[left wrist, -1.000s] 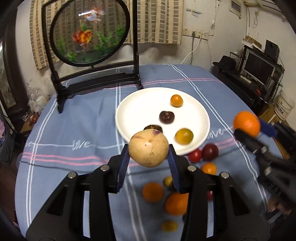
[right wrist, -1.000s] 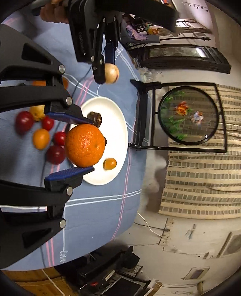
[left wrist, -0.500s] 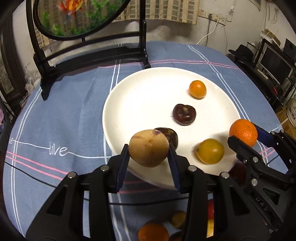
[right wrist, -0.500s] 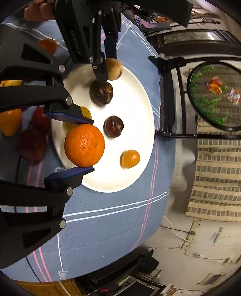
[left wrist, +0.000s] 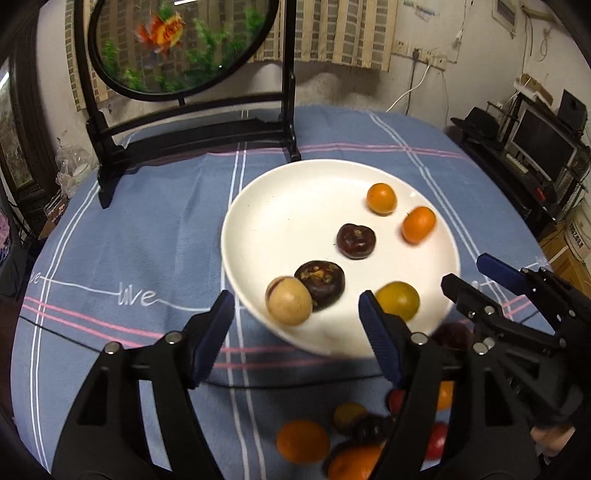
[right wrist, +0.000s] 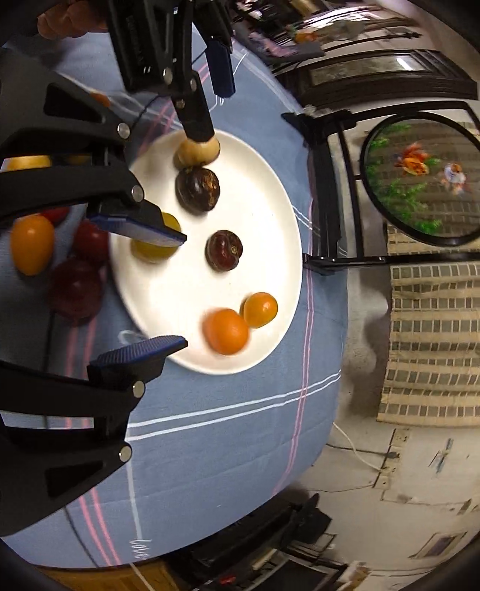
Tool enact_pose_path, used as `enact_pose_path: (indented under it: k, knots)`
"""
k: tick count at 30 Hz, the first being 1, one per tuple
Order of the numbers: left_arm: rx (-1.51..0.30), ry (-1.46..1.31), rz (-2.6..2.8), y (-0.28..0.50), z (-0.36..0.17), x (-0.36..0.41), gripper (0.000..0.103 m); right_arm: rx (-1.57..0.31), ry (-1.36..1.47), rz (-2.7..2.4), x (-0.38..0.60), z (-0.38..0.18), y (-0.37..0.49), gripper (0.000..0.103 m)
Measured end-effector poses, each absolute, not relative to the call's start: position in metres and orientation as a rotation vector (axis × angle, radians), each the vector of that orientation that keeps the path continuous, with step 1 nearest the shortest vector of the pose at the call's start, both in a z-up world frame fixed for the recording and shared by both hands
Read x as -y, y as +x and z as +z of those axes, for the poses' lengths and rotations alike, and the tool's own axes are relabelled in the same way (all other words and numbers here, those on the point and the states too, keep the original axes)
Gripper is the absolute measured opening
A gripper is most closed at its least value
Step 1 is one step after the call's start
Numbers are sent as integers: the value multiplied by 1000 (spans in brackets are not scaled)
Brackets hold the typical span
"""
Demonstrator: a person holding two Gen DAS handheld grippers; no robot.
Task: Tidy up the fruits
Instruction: 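Lower both fruits onto the white plate and open both tools, then grasp the small olive fruit with the left tool while the right tool grasps a dark plum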
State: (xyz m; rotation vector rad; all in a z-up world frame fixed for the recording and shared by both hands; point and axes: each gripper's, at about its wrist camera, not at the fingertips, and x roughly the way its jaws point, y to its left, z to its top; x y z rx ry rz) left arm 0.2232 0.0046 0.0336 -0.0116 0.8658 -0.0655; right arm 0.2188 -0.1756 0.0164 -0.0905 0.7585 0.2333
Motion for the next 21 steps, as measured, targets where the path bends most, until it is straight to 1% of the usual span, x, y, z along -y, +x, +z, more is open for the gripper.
enact_pose_path:
  k: [2,3,4,12,21]
  knots:
    - [-856,-6,-70,211,37,-5,73,-753,-68,230,184,21,207,51]
    - [-856,-2,-77,202,38,-5,73,-754,-54,233,188,22,199,52]
    - [-856,-1,-80,195,38,-6,73,-755,-44,234,192,23,191,60]
    - [-866,24,-110,130,24,-5,76,-726,-71,267,202,24,118,60]
    - [-906,51,-118,87,1,-6,76,-762,-31,287,204,10,78,60]
